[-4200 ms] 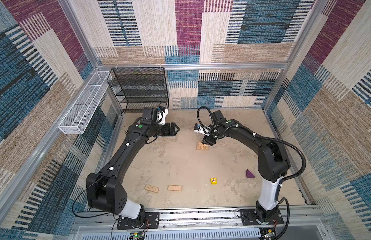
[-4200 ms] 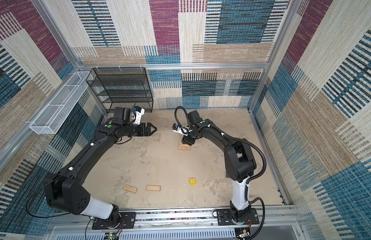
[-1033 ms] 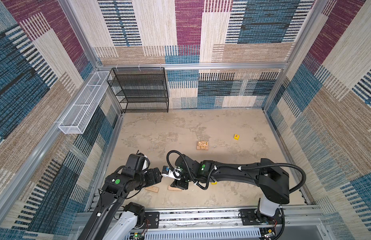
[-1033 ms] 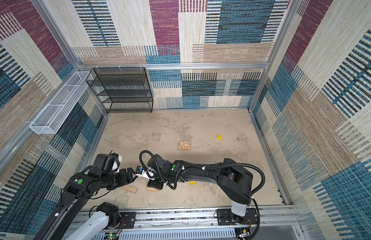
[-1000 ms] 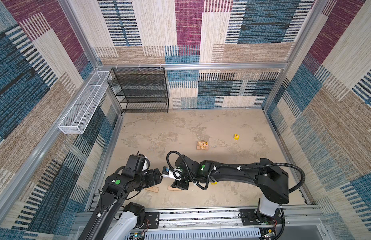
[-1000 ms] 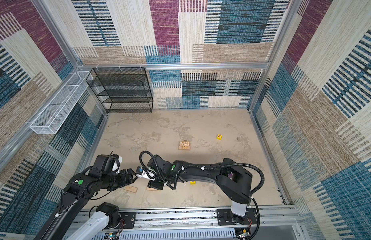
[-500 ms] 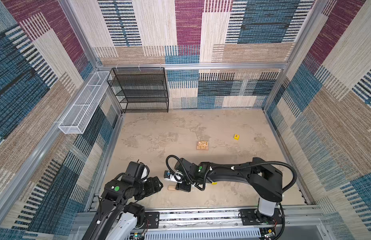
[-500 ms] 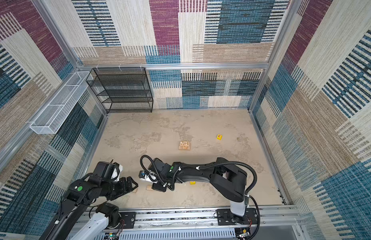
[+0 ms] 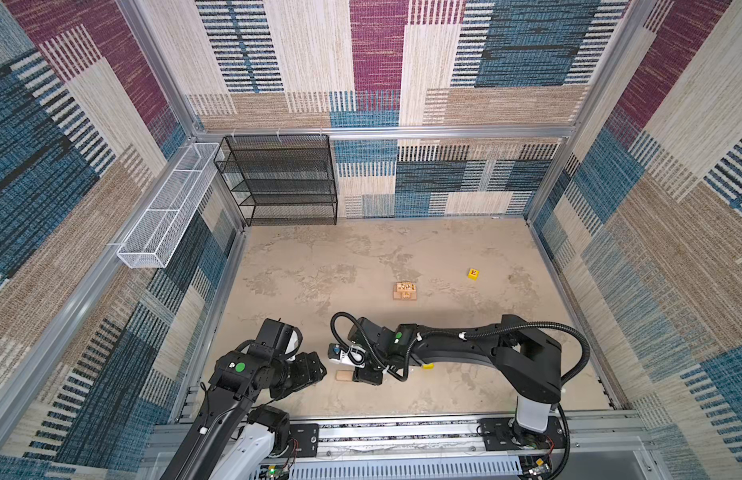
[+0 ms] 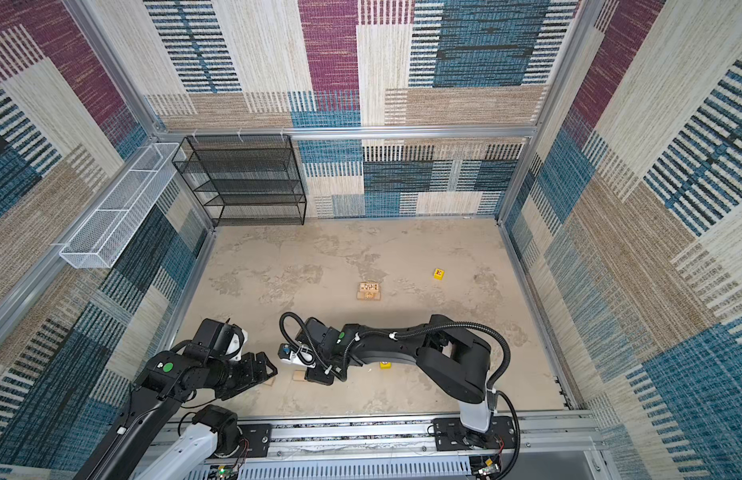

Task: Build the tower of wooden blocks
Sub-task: 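Lower the open right gripper around the plain bar nearest the robot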

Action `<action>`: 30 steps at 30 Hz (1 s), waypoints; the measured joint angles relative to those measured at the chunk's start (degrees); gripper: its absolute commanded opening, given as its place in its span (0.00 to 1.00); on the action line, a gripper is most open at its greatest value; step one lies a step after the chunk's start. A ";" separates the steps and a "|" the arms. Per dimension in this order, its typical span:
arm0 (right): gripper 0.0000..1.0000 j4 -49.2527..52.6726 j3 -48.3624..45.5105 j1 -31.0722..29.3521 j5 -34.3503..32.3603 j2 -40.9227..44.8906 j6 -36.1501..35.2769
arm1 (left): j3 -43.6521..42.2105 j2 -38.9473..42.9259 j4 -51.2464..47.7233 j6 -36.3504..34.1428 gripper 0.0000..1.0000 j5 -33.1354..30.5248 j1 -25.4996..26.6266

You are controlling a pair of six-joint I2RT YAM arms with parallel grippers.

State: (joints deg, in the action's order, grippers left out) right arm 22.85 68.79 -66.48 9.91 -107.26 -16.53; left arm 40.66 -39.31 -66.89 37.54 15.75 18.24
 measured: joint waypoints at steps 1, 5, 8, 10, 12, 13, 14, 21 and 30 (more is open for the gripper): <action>0.51 0.07 0.24 -0.07 0.00 -0.33 0.00 | 0.00 0.00 0.00 0.00 0.83 0.00 0.00; 0.51 0.61 0.59 -0.31 0.00 -1.05 0.00 | 0.00 -0.04 0.00 0.00 0.83 0.00 0.02; 0.50 1.14 0.94 -0.50 -0.02 -1.44 0.00 | 0.00 -0.24 0.00 -0.02 0.84 0.02 0.02; 0.50 1.42 1.14 -0.76 -0.02 -1.64 0.00 | 0.00 -0.46 0.00 -0.02 0.84 0.04 0.02; 0.49 1.77 1.38 -1.05 -0.02 -1.90 0.00 | 0.00 -0.57 0.00 -0.02 0.84 0.07 0.02; 0.47 1.97 1.46 -1.07 -0.02 -2.01 0.00 | 0.00 -0.68 0.00 -0.02 0.84 0.09 0.02; 0.47 2.29 1.66 -1.20 -0.04 -2.14 0.00 | 0.00 -0.74 0.02 -0.02 0.85 0.11 0.02; 0.45 3.15 3.15 -1.66 -1.44 -3.30 0.09 | 0.00 -0.31 0.04 -0.04 0.85 0.90 0.02; 0.41 5.29 5.53 -2.01 -2.62 -5.22 0.22 | 0.00 0.55 0.04 -0.04 0.86 1.05 0.02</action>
State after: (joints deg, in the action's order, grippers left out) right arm 28.14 74.32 -68.49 7.29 -112.49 -16.32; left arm 40.66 -38.76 -66.85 37.50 16.80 18.26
